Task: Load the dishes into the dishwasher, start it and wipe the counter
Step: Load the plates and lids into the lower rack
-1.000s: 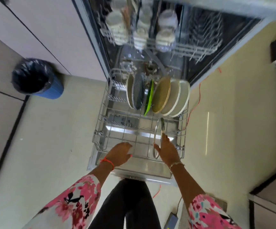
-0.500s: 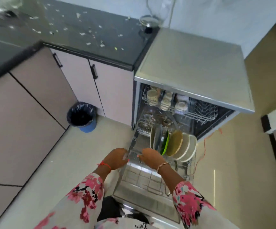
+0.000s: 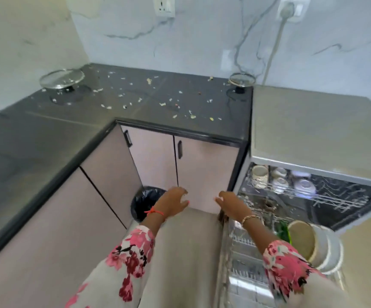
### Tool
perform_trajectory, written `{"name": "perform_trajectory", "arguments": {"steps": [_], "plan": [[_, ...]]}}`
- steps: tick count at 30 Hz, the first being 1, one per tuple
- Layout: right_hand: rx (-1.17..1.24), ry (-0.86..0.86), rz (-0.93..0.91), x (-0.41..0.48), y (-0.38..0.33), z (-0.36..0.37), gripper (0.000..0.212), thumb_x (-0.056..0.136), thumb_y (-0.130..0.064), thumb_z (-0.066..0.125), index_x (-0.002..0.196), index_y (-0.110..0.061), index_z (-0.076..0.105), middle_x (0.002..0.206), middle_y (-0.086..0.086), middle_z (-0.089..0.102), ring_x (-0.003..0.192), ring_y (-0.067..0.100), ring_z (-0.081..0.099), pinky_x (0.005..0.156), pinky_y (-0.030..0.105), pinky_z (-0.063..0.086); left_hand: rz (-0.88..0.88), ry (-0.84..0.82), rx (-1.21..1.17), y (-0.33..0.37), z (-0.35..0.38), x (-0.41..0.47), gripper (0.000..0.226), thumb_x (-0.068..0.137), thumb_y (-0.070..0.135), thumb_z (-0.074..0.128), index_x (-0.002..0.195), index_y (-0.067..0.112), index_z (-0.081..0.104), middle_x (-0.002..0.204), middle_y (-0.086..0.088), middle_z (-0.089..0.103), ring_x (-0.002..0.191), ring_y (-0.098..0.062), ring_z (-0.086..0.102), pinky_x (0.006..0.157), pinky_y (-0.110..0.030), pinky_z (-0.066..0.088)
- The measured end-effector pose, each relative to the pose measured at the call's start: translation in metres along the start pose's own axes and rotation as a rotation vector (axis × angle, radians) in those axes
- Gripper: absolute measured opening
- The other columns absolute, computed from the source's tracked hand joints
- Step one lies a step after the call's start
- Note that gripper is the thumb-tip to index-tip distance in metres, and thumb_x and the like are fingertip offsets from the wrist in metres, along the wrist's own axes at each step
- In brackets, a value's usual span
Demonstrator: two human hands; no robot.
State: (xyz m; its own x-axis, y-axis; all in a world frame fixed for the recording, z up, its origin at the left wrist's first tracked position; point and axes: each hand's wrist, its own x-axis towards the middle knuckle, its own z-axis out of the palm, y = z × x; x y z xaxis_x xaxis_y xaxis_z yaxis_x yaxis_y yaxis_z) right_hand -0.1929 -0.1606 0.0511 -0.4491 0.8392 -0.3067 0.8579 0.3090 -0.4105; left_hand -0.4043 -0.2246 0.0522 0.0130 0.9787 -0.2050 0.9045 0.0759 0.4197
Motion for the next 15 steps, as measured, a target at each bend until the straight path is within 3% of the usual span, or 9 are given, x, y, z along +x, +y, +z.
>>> {"name": "perform_trajectory", "arguments": {"steps": [6, 11, 15], "plan": [[0.042, 0.200, 0.032, 0.086, -0.030, -0.064, 0.035, 0.099, -0.032, 0.036, 0.091, -0.005, 0.056, 0.091, 0.017, 0.061, 0.088, 0.032, 0.059, 0.073, 0.036, 0.043, 0.043, 0.187, -0.045, -0.038, -0.082, 0.086, 0.037, 0.091, 0.019, 0.054, 0.124, 0.001, 0.053, 0.129, -0.017, 0.054, 0.123, -0.028, 0.046, 0.104, -0.031, 0.030], [0.164, 0.469, 0.036, 0.166, -0.032, -0.119, 0.042, 0.098, -0.026, 0.042, 0.059, -0.013, 0.044, 0.069, 0.016, 0.057, 0.069, 0.028, 0.053, 0.065, 0.034, 0.036, 0.087, 0.243, -0.063, -0.051, -0.124, 0.173, 0.032, 0.090, 0.018, 0.055, 0.116, -0.001, 0.057, 0.120, -0.016, 0.058, 0.117, -0.028, 0.049, 0.099, -0.031, 0.033], [0.413, 0.543, 0.094, 0.248, -0.012, -0.158, 0.045, 0.097, -0.028, 0.044, 0.062, -0.002, 0.050, 0.062, 0.022, 0.059, 0.059, 0.039, 0.059, 0.056, 0.040, 0.048, 0.095, 0.256, -0.104, -0.058, -0.145, 0.260, 0.034, 0.089, 0.019, 0.057, 0.117, 0.000, 0.056, 0.118, -0.015, 0.059, 0.115, -0.028, 0.052, 0.098, -0.029, 0.035]]}}
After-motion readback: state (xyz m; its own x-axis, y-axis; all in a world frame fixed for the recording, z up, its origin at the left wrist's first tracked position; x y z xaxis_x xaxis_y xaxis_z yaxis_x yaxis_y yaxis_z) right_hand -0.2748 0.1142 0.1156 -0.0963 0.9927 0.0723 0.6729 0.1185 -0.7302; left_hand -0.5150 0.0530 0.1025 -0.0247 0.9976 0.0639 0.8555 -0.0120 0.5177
